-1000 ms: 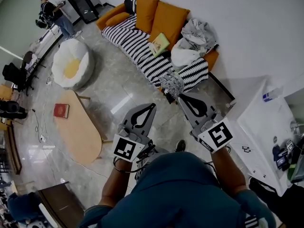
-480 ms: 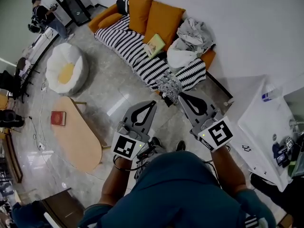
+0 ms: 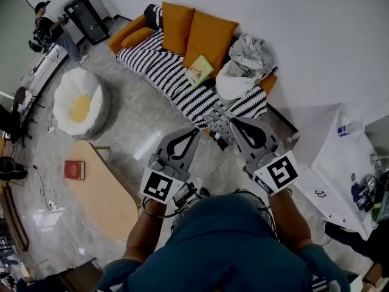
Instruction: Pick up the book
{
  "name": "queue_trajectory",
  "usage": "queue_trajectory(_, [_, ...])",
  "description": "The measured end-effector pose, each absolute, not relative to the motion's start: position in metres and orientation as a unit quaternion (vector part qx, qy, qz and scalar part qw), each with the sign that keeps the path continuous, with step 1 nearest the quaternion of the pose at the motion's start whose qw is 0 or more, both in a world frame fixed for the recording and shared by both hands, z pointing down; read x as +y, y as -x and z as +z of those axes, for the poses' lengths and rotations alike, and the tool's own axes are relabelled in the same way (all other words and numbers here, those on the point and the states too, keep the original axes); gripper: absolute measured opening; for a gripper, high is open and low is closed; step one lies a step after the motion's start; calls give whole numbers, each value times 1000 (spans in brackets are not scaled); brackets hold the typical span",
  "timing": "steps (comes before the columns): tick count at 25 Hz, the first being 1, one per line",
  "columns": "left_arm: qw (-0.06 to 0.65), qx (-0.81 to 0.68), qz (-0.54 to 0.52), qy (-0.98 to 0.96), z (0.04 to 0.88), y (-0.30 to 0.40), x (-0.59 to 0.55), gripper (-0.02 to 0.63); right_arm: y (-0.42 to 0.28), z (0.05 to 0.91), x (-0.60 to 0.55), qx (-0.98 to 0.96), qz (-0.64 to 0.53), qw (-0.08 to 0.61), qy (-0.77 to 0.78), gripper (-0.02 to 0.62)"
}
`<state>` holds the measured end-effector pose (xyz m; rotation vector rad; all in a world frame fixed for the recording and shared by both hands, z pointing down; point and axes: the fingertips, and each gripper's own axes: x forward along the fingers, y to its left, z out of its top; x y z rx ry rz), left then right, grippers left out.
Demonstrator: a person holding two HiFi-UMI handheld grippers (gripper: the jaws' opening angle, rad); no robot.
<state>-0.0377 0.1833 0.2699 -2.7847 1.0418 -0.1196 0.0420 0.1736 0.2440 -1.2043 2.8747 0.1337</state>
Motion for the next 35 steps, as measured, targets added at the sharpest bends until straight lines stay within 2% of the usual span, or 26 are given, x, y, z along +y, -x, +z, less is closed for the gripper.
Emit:
queue_trajectory(6, [73,341,-46,936,285,52,152,3,-26,256,151,921,34,4,388,14])
queue_trajectory(25, [71,407,-53,909,293,-11,56,3,-89,262,25,947,33,1,320,14])
queue_trajectory(30, [53,400,-63,913,299,-3,41,3,-79,264,11,946,29,-2,323,14])
queue_trajectory(35, [67,375,-54,923,294,12,13,2,-62,260,-7,939,30,-5,343,14])
